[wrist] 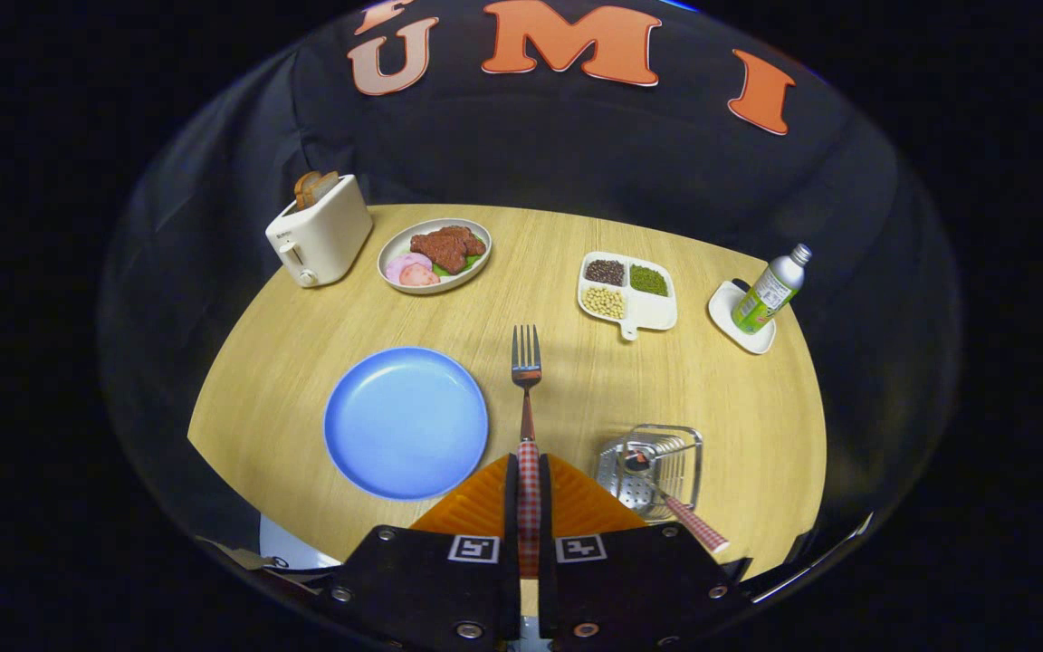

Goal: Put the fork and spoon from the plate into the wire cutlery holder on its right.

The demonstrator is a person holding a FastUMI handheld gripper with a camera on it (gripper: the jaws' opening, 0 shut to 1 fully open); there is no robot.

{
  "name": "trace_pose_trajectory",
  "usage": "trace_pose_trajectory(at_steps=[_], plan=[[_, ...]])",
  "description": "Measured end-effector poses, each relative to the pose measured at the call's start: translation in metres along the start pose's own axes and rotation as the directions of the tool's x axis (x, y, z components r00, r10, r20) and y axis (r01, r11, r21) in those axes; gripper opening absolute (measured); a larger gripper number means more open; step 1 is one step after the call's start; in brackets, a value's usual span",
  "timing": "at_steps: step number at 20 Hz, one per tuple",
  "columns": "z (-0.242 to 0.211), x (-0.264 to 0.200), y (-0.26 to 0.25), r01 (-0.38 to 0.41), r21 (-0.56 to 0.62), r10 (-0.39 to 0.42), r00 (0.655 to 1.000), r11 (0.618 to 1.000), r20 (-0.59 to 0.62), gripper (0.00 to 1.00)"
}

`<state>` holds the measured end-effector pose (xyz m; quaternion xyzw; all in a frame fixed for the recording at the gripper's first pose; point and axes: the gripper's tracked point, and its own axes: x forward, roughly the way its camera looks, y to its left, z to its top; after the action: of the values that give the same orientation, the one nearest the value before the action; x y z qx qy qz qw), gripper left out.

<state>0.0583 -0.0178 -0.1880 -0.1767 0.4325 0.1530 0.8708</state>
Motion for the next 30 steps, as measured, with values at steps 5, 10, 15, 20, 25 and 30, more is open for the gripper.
trace_pose_trajectory(at_steps=[5, 10, 15, 20, 25, 30], plan=[[-0.016, -0.028, -0.057, -0.009, -0.084, 0.0, 0.994, 0.996, -0.11, 0.08], [-0.039, -0.034, -0.094, -0.027, -0.146, -0.007, 0.974, 0.989, -0.228, 0.08], [-0.057, -0.023, -0.107, -0.069, -0.18, 0.003, 0.938, 0.981, -0.346, 0.08], [-0.061, -0.005, -0.11, -0.101, -0.232, -0.006, 0.908, 0.967, -0.42, 0.08], [-0.062, 0.013, -0.108, -0.112, -0.255, -0.017, 0.889, 0.96, -0.457, 0.08], [-0.066, 0.023, -0.108, -0.104, -0.243, -0.023, 0.883, 0.964, -0.47, 0.11]])
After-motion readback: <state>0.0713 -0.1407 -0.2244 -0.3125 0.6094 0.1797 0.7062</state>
